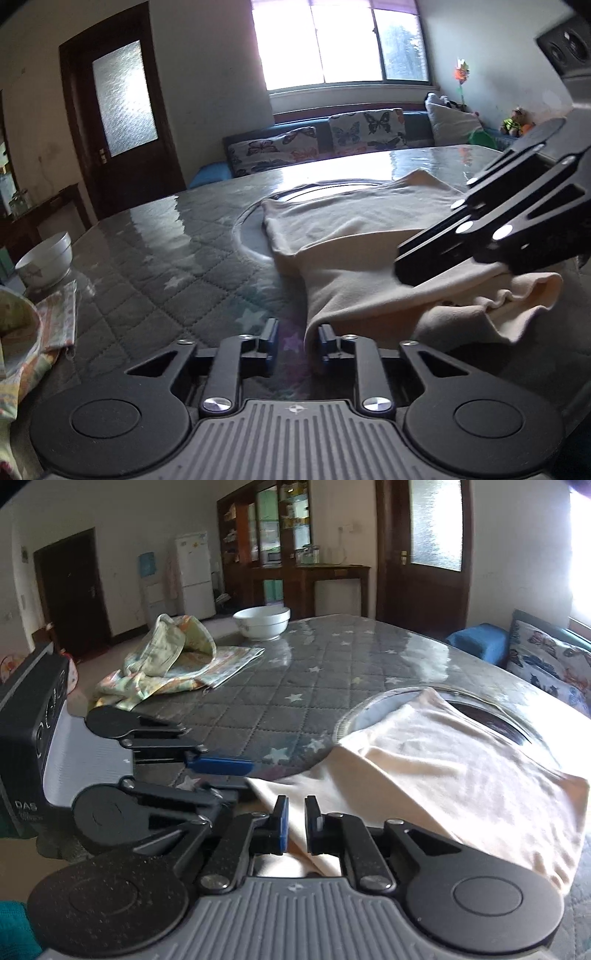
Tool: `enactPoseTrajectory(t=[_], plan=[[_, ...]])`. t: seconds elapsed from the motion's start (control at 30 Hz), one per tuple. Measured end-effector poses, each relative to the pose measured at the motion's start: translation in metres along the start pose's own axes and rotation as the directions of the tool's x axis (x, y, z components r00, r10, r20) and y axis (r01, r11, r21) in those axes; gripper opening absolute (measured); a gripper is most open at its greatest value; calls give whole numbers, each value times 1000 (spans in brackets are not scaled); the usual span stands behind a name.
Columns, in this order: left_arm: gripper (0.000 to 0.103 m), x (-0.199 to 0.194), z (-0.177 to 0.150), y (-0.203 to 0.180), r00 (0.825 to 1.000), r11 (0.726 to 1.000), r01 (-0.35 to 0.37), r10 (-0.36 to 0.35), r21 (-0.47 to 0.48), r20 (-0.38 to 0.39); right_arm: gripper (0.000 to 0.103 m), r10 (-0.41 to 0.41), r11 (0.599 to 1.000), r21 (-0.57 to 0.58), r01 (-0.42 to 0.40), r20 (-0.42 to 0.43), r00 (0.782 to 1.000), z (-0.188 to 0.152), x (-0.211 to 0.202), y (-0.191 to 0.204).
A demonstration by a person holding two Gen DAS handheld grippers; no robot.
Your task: Fold clothes
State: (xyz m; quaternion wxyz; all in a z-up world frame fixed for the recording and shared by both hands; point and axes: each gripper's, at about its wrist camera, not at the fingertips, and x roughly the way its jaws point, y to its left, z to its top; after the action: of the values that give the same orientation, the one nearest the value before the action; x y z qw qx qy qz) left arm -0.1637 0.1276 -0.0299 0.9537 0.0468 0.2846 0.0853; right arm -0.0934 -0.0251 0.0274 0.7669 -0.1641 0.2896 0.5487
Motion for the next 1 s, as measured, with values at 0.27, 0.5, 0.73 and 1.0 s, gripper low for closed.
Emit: enactPoseTrajectory(t=[0.27,0.5,0.73,1.0], plan=[[28,-7,-3,20,999,995,-10,5,-103,-47,29,-161,979,127,163,-23,987,-29,-23,-43],[28,-11,27,23,998,992,59,-59,-115,0,29,-232,947,222,234,-35,972,-55,-37,-69],[26,35,61,1,988,986,155,-154,-63,17,30,-250,947,210,243,10,968,-52,-38,-68],[28,71,51,8,990,988,132,-136,-76,-45,29,-261,932,253,260,-33,965,-59,-27,-83]])
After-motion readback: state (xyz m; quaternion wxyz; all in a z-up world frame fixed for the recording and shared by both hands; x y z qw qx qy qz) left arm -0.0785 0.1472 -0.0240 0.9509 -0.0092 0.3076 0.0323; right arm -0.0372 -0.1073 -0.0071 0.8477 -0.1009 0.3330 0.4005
